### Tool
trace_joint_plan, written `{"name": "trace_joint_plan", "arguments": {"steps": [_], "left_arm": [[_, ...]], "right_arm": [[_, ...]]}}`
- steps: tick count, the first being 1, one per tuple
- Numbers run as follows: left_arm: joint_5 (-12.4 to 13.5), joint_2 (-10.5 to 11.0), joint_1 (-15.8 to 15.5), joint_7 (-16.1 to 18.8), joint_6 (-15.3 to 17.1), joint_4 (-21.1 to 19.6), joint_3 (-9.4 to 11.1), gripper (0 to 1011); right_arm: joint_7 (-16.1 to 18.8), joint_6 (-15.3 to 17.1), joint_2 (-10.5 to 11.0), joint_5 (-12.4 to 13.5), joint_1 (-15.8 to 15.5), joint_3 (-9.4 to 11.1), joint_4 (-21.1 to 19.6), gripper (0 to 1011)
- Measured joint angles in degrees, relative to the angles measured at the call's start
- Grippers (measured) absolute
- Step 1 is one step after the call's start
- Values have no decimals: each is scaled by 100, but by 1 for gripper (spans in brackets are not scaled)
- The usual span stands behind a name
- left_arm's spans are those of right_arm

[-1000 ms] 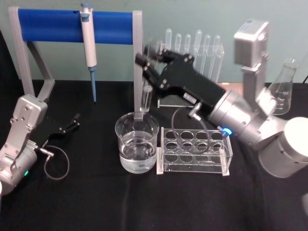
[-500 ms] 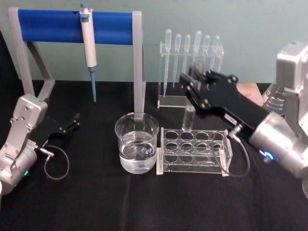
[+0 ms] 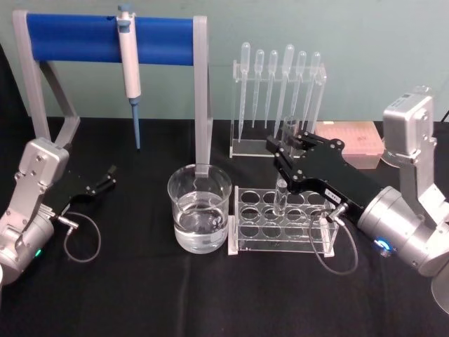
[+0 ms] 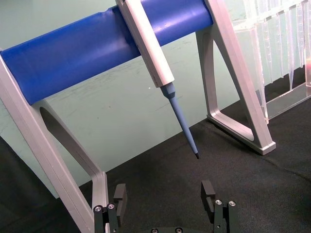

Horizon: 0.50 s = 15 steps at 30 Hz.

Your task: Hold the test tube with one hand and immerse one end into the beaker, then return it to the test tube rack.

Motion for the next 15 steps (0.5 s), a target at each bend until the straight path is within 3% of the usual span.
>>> {"name": "trace_joint_plan", "arguments": {"steps": [15], "left_arm": [[0,0,0,0,0,0,0,1000]], "right_arm": [[64,-12,-223,-225,133,-175,449,224]]}}
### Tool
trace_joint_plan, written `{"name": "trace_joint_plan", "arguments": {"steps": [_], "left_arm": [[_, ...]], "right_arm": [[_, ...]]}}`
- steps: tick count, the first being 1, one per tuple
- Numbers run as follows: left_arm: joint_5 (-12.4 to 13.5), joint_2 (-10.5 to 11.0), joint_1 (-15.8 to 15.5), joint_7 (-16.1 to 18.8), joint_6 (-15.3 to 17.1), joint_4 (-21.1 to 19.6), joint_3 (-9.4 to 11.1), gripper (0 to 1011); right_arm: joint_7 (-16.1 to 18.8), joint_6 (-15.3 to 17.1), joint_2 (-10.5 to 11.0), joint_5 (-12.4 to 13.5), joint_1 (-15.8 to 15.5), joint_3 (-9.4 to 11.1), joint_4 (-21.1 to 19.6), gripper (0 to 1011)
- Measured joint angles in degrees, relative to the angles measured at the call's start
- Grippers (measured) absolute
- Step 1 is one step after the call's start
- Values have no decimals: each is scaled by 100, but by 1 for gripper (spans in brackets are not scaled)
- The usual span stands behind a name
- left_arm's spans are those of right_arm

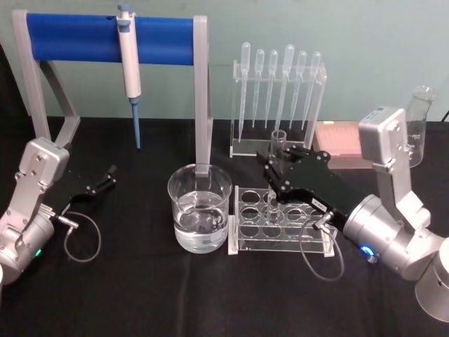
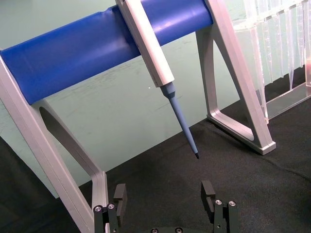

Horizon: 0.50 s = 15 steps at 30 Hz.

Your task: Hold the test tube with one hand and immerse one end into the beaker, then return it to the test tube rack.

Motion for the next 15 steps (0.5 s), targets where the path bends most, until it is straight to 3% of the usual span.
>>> {"name": "trace_joint_plan", "arguments": {"steps": [15], "left_arm": [[0,0,0,0,0,0,0,1000]], "right_arm": [[99,99,-74,-353,164,-194,328,224]]}}
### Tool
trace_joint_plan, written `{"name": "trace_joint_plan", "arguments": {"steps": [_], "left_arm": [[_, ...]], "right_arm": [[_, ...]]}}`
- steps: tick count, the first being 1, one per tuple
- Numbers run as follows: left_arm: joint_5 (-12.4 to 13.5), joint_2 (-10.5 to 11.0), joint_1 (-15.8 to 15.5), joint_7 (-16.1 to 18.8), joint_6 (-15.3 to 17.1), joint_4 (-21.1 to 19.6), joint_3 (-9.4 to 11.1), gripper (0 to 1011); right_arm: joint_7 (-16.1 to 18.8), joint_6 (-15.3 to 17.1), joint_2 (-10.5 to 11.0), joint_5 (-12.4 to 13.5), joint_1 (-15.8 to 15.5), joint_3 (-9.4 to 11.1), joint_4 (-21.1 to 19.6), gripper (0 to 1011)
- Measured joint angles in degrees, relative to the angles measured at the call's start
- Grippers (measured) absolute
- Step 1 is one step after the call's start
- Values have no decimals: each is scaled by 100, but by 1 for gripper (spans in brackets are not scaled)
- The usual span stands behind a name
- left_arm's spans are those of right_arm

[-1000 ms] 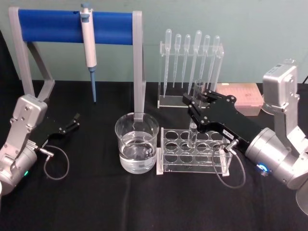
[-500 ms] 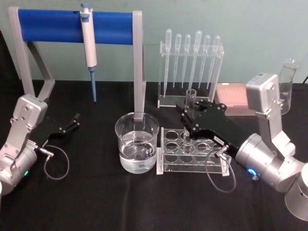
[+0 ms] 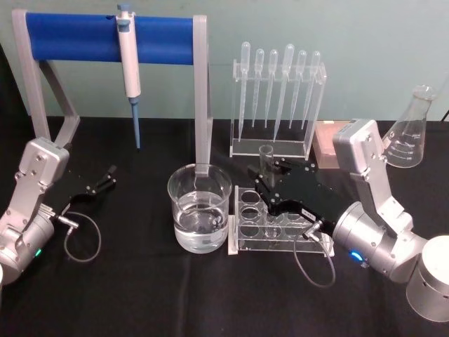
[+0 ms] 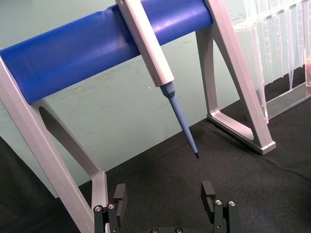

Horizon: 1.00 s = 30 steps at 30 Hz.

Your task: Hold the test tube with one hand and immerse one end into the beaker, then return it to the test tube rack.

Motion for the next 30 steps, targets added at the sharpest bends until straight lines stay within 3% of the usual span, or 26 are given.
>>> {"name": "trace_joint_plan", "arguments": {"steps": [15,24,30], "left_arm": [[0,0,0,0,0,0,0,1000],[0,0,0,0,0,0,0,1000],[0,0,0,0,0,0,0,1000]], "right_arm": [[73,390,9,-445,193,-218,74,257],[-11,521,11,-517,26,-103,-139,562],[-176,581,132,-535,-421,130,-569,762]]}}
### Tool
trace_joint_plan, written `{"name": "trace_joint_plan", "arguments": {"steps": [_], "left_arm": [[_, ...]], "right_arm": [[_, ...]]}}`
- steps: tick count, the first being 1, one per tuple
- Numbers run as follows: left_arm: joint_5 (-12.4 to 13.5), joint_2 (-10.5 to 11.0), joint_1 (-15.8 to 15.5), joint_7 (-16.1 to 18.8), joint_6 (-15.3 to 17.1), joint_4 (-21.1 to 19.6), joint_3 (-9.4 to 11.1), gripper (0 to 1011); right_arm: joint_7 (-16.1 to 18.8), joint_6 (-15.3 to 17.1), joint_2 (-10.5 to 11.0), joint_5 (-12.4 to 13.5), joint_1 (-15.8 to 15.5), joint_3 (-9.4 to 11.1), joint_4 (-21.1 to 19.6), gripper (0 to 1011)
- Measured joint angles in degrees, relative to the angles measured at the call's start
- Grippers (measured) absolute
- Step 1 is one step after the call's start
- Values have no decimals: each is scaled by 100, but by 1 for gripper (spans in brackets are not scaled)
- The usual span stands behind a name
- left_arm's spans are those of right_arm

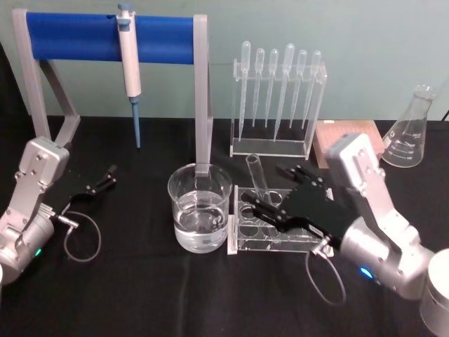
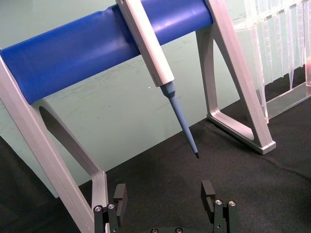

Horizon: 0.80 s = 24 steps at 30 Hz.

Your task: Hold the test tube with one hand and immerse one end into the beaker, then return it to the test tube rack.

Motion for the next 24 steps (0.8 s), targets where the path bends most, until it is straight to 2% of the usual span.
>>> {"name": "trace_joint_plan", "arguments": {"steps": [6,7,9,11,12,15,17,19,20,22,24], "left_arm": [[0,0,0,0,0,0,0,1000],[0,0,0,0,0,0,0,1000],[0,0,0,0,0,0,0,1000],[0,0,0,0,0,0,0,1000],[0,0,0,0,0,0,0,1000],[0,0,0,0,0,0,0,1000],[0,0,0,0,0,0,0,1000],[0,0,0,0,0,0,0,1000],[0,0,0,0,0,0,0,1000],[0,0,0,0,0,0,0,1000],[0,0,0,0,0,0,0,1000]], "right_arm": [[-181,-79,118,13,-584,319,-473,899],[-207,-113,154,35,-754,428,-588,953],[-254,-171,181,64,-956,580,-681,997],[-337,-234,165,87,-1105,745,-688,1002],[-337,-234,165,87,-1105,745,-688,1002],[-491,-341,72,81,-1196,973,-539,1002],[-526,-366,50,72,-1198,1013,-491,1002],[-662,-526,-69,34,-1185,1163,-281,1002],[-662,-526,-69,34,-1185,1163,-281,1002],[-849,-747,-220,-33,-1159,1314,-51,1002],[-978,-843,-305,-93,-1145,1379,65,1002]]}}
